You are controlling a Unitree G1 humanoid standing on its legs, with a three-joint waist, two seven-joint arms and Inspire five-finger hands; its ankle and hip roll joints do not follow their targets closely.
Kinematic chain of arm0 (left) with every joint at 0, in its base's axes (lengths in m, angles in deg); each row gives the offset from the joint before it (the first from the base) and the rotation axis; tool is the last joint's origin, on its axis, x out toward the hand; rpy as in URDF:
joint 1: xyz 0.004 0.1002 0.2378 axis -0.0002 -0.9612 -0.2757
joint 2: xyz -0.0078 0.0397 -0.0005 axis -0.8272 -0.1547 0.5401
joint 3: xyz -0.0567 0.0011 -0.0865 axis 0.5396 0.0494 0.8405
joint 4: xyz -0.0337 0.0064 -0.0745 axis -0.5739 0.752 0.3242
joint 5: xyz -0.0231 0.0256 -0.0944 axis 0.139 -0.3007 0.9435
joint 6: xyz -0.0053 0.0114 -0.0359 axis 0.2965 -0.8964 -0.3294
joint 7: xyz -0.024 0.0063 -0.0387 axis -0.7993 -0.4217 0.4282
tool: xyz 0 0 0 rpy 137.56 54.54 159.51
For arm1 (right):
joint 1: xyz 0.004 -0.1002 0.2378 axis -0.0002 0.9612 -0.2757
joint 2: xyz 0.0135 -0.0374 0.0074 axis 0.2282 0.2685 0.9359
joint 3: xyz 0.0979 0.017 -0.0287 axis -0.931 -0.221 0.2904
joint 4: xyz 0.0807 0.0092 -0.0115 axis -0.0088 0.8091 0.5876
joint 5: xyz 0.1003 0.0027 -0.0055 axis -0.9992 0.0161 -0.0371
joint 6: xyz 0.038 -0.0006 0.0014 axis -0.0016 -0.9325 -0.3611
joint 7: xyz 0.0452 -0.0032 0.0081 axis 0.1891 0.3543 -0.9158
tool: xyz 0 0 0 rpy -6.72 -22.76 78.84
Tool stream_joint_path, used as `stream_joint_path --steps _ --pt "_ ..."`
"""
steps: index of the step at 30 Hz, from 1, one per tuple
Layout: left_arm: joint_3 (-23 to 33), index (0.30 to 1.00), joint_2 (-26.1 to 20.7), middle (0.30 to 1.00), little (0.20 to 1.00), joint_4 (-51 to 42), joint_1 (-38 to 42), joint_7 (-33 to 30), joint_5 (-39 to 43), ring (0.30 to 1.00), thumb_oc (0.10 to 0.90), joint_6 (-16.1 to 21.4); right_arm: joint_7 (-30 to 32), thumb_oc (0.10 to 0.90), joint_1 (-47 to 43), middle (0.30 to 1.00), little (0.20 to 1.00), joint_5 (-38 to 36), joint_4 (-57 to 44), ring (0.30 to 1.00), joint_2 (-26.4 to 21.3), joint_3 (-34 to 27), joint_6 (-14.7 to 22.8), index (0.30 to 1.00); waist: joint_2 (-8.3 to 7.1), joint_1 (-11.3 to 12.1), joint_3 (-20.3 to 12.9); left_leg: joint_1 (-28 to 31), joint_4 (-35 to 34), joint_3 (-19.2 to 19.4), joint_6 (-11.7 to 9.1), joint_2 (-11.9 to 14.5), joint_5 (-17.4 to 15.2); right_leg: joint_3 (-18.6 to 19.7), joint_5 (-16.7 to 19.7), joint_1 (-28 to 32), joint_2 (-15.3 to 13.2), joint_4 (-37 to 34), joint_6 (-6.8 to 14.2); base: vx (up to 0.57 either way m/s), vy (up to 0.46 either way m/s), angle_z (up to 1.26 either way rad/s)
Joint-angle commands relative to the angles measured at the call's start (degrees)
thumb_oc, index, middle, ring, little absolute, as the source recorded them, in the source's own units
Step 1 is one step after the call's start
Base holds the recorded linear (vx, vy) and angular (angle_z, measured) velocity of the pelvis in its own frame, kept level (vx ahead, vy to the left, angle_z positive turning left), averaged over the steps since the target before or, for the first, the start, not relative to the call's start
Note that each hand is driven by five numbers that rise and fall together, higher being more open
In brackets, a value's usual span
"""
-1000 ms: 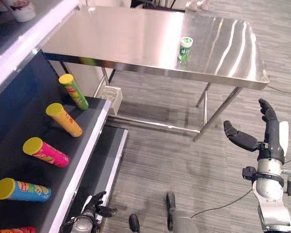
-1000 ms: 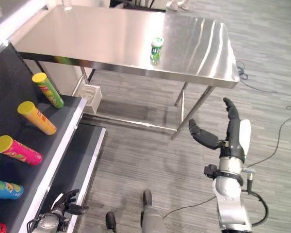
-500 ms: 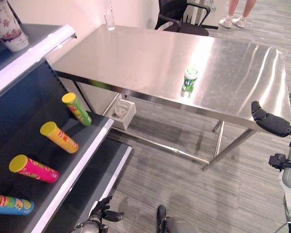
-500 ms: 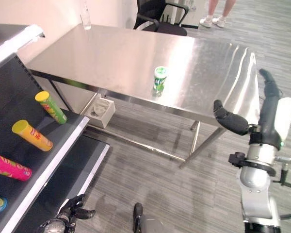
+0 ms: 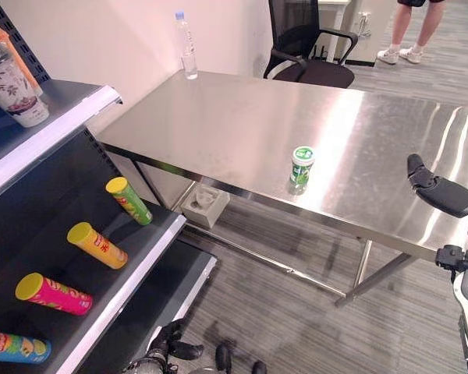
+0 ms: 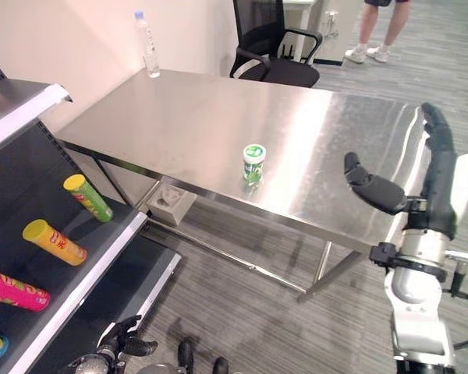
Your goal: Put the goods on the table back onto the shelves and tidy them up.
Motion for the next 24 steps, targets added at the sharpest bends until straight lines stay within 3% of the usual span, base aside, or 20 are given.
stream_joint_path --steps 1,4,5,7,10,11,12,14,15,19,24 --pt "-0.59 0.9 -3.2 0.9 0.9 -0.73 4.31 -0.2 1.95 0.9 0.8 2.73 0.58 0.8 -7.97 0.9 0.9 -1.01 -3.01 0.9 -4.11 -3.83 6.09 0.9 1.12 2.12 -2.22 5.49 -3.49 -1.82 -2.26 2.98 -0.73 4.06 -6.29 -2.06 -5.0 8.99 12.08 0.05 0.064 -0.12" --pt "-0.42 0.9 -3.51 0.9 0.9 -0.25 4.44 -0.66 2.34 0.9 0.8 2.4 0.34 0.8 -9.7 0.9 0.9 -1.07 -2.47 0.9 -3.4 -2.51 5.74 0.9 2.28 2.22 -0.81 8.18 -4.91 -1.78 -1.1 2.74 -0.7 4.12 -5.76 -7.58 -8.57 21.7 13.16 0.02 0.12 0.08" --pt "-0.38 0.9 -3.63 0.9 0.9 -0.28 4.76 -0.86 2.36 0.9 0.8 2.39 0.53 0.8 -10.22 0.9 0.9 -1.24 -2.34 0.9 -2.67 -2.16 5.81 0.9 1.86 2.03 -0.22 8.65 -5.49 -2.03 -0.94 2.12 -0.57 5.34 -6.1 -9.54 -9.39 24.88 13.37 -0.04 0.072 0.3" --pt "-0.13 0.9 -3.72 0.9 0.9 -0.34 4.84 -0.93 2.46 0.9 0.8 2.41 0.6 0.8 -10.87 0.9 0.9 -1.21 -2.38 0.9 -1.89 -1.7 5.93 0.9 1.72 2.33 -0.03 8.92 -5.73 -2.02 -0.93 2.02 -0.73 6.51 -5.64 -10.62 -10.46 25.54 13.7 -0.02 -0.007 -0.02" --pt "0.28 0.9 -3.88 0.9 0.9 -0.49 5.26 -1.41 3.54 0.9 0.8 2.98 0.38 0.8 -12.69 0.9 0.9 -2.62 -2.22 0.9 -1.24 -1.49 6.56 0.9 1.95 2.82 -0.17 9.1 -6.25 -2.01 -1.49 2.77 -1.51 8.48 -2.28 -13.26 -13.44 20.33 15.14 0.02 -0.1 -0.08" --pt "0.17 0.9 -3.95 0.9 0.9 -0.61 5.63 -1.27 4.09 0.9 0.8 3.16 -0.17 0.8 -13.31 0.9 0.9 -4.96 -2.56 0.9 -1.35 -2.04 7.42 0.9 1.33 2.27 -0.66 9.37 -6.45 -2.58 -2.0 2.45 -2.14 10.02 -0.28 -13.59 -13.81 10.13 16.49 0.06 -0.137 -0.08" --pt "0.15 0.9 -3.99 0.9 0.9 -0.61 5.61 -1.24 4.11 0.9 0.8 3.16 -0.25 0.8 -13.28 0.9 0.9 -5.07 -2.5 0.9 -1.36 -2.08 7.48 0.9 1.59 2.15 -0.69 9.39 -6.39 -2.74 -1.98 2.7 -2.19 9.64 0.44 -12.73 -13.62 8.65 16.54 0.07 -0.129 -0.05" --pt "0.01 0.9 -4.55 0.9 0.9 -0.46 5.05 -0.79 3.3 0.9 0.8 3.04 -1.66 0.8 -12.33 0.9 0.9 -6.89 -2.2 0.9 -2.04 -1.54 7.62 0.9 0.5 1.36 -1.47 9.94 -6.36 -3.1 -2.34 2.42 -3.12 12.46 0.96 -10.65 -13.24 2.57 17.9 0.1 -0.087 0.14" --pt "0.48 0.9 -4.43 0.9 0.9 -0.43 4.51 -0.31 3.34 0.9 0.8 2.91 -3.87 0.8 -11.86 0.9 0.9 -8.36 -3.14 0.9 -1.83 -1.29 7.62 0.9 -0.13 1.62 -2.6 10.59 -6.58 -2.55 -2.67 2.59 -3.43 12.07 2.37 -8.87 -13.43 -0.02 18.3 0.14 -0.127 0.19" --pt "1.15 0.9 -3.5 0.9 0.9 0.24 4.57 0.1 4.16 0.9 0.8 3.25 -7.61 0.8 -11.02 0.9 0.9 -14.7 -3.12 0.9 -1.53 -0.5 9.17 0.9 -1.5 2.16 -3.72 11.58 -7.33 -2.21 -3.81 4.87 -2.6 10.79 4.04 -5.65 -11.91 -2.28 18.13 0.06 -0.15 0.07" --pt "0.84 0.9 -2.79 0.9 0.9 0.9 4.52 0.52 4.12 0.9 0.8 3.33 -11.73 0.8 -10.44 0.9 0.9 -18.38 -2.88 0.9 -2.82 1.23 8.86 0.9 -1.25 2.37 -3.9 11.94 -7.56 -2.83 -4.41 6.47 -2.15 8.9 2.93 -4.13 -10.94 -1.32 17.12 0.01 -0.077 0.16"
